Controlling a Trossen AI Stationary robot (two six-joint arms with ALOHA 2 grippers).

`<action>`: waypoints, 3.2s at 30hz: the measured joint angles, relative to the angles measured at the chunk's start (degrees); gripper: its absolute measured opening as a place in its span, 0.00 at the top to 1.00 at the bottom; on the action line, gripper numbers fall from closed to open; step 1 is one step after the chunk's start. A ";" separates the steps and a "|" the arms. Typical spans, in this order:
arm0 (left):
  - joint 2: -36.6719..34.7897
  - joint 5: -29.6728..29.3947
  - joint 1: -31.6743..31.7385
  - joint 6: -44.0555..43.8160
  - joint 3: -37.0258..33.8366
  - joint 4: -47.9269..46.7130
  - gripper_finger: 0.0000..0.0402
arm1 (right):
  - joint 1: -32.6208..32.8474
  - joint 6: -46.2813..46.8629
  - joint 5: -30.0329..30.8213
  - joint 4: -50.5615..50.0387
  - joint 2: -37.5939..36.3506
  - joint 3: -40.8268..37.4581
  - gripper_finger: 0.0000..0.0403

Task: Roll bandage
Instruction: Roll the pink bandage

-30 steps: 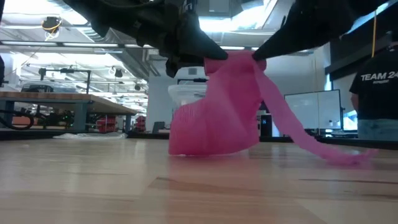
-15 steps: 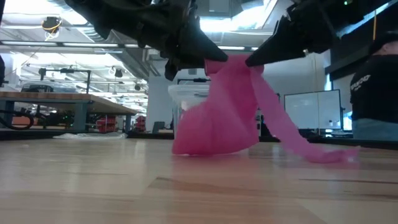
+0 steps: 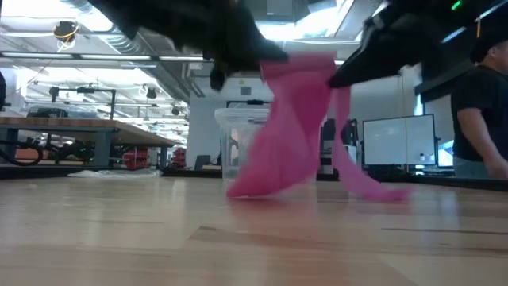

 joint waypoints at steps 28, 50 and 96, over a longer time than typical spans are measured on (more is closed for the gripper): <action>-36.03 -24.73 -6.07 -26.32 0.09 -63.94 0.85 | 8.90 26.58 -27.69 -46.81 -4.67 3.63 0.97; -43.65 -35.17 -9.75 -47.78 0.07 -89.67 0.85 | 5.82 26.84 -32.27 -37.52 -4.65 3.61 0.46; -43.65 -34.64 -9.75 -45.48 0.04 -89.84 0.85 | -10.62 22.92 -79.94 -25.45 -14.01 -10.79 0.97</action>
